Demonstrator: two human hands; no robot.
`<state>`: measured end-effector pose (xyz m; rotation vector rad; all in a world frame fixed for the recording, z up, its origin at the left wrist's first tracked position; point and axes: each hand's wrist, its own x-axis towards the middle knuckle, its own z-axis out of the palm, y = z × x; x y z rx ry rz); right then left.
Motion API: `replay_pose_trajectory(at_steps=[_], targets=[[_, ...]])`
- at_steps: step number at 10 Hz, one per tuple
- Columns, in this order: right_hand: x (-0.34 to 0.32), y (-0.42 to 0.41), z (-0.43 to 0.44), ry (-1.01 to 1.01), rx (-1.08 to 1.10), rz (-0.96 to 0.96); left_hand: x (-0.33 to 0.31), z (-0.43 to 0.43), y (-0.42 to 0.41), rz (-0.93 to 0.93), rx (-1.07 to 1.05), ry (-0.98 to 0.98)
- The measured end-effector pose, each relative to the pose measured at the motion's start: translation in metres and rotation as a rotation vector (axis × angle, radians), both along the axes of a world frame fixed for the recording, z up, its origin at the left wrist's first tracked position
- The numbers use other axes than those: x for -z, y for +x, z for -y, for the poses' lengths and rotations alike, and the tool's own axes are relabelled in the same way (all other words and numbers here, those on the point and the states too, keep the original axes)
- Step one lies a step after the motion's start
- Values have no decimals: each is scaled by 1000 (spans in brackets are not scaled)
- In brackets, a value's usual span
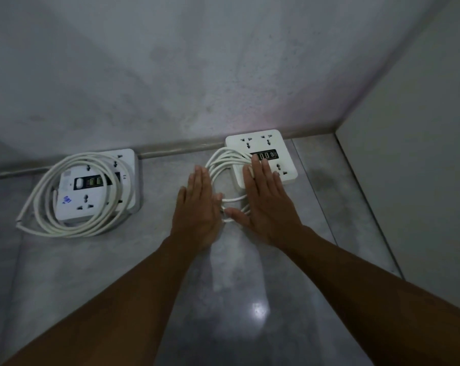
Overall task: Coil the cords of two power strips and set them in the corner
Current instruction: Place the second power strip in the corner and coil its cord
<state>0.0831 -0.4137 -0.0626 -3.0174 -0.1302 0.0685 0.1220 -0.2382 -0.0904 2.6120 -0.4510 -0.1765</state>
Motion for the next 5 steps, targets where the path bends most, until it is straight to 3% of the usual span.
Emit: replay_pose_trajectory(at_steps=[2, 3, 5], targets=[[-39, 5, -20, 101, 13, 74, -57, -21, 12, 64, 82, -25], [-81, 16, -36, 140, -67, 66, -99, -35, 18, 22, 62, 56], [-253, 36, -68, 222, -164, 98, -262, -59, 14, 39, 29, 195]])
